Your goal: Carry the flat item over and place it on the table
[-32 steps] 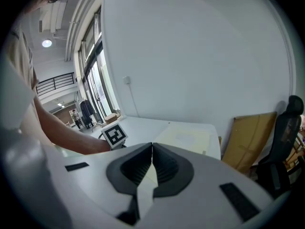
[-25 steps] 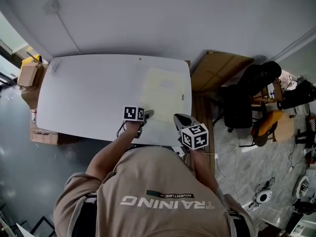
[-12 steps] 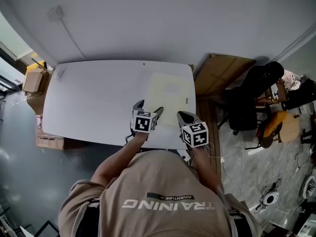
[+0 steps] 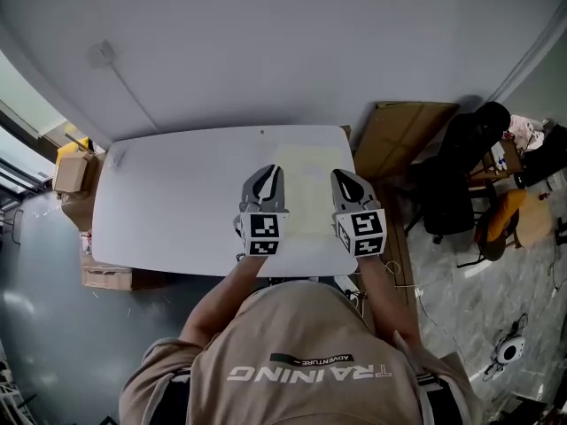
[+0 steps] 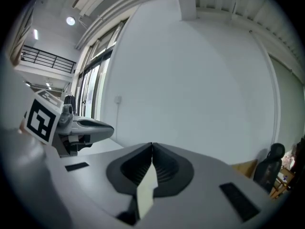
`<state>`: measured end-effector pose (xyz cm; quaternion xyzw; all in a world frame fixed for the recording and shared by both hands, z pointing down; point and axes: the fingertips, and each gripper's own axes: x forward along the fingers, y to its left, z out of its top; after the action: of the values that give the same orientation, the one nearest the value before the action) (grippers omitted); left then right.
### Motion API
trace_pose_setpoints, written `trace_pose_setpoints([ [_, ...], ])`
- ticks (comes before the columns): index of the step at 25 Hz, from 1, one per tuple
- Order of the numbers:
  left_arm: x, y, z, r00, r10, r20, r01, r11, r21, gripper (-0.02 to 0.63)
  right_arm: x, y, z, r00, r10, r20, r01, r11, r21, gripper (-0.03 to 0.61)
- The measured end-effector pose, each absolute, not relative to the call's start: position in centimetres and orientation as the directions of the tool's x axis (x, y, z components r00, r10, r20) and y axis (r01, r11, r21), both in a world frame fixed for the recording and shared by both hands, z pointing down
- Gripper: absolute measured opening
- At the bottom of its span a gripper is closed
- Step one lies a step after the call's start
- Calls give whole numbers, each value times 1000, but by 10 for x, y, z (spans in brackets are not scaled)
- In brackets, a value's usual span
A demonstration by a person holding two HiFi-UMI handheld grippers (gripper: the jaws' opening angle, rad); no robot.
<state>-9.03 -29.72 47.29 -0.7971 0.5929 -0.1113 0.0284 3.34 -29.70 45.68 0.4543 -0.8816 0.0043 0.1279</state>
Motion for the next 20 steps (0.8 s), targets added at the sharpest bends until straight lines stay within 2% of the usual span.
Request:
trace_pose_setpoints([
  [1, -91, -294, 457, 278, -957, 89, -936, -290, -200, 6, 32, -298, 449, -560, -802, 209, -801, 588, 114, 6],
  [3, -93, -290, 430, 282, -959, 9, -933, -276, -233, 5, 29, -299, 436, -572, -799, 183, -793, 596, 126, 8],
  [6, -98, -293, 405, 259, -965, -32, -936, -243, -255, 6, 27, -303, 421, -582, -799, 151, -792, 599, 118, 8],
  [15, -111, -306, 382, 210, -976, -63, -965, -196, -172, 6, 22, -312, 371, -552, -832, -50, -832, 545, 104, 8],
  [20, -102, -306, 375, 205, -977, -57, -969, -194, -151, 6, 17, -315, 361, -552, -831, -69, -833, 547, 79, 8],
])
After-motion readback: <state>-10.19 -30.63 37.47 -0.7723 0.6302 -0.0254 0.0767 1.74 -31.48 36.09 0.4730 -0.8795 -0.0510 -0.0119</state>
